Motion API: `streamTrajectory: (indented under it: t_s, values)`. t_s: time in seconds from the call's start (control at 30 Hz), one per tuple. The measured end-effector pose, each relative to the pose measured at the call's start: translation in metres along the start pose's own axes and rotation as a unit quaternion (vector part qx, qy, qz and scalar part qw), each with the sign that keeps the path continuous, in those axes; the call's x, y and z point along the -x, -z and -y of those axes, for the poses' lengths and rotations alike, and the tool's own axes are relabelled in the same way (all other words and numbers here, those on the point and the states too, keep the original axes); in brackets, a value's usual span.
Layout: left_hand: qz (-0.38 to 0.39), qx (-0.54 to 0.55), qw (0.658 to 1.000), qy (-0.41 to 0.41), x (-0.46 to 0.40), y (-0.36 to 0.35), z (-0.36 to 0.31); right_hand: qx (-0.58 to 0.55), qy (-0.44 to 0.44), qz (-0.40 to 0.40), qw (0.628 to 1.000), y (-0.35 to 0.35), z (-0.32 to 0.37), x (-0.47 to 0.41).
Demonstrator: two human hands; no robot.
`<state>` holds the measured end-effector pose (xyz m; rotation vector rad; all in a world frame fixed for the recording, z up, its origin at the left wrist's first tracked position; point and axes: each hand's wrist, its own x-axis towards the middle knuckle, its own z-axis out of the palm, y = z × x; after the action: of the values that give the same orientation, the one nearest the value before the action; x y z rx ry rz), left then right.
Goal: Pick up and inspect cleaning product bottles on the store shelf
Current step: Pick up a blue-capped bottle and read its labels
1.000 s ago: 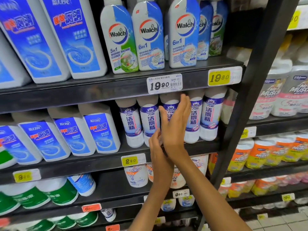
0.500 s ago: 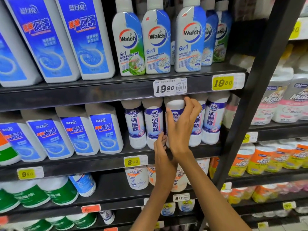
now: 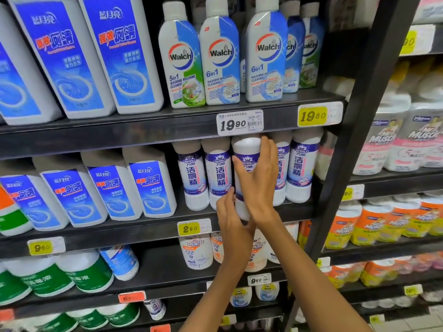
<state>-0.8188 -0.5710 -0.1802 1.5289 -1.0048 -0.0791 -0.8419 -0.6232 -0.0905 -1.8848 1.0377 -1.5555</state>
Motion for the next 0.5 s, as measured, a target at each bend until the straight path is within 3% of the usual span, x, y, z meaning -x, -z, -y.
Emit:
streamTrajectory:
  t_s: [0.1,0.33,0.4,0.5]
  values:
    - [0.005,0.018,1.0,0.025,0.004,0.003,0.001,-0.05,-0.021,0.028,0.998,0.008,0.005,0.0]
    - [0.128,0.09,0.984,0.084,0.026,0.047,-0.001,-0.235,-0.12,0.091,0.96,0.027,-0.008,0.017]
    - [0.198,0.104,0.968,0.111,0.037,0.062,-0.005,-0.313,-0.203,0.136,0.918,0.032,-0.012,0.018]
    - [0.271,0.154,0.934,0.177,0.05,0.078,-0.008,-0.452,-0.304,0.207,0.812,0.039,-0.02,0.014]
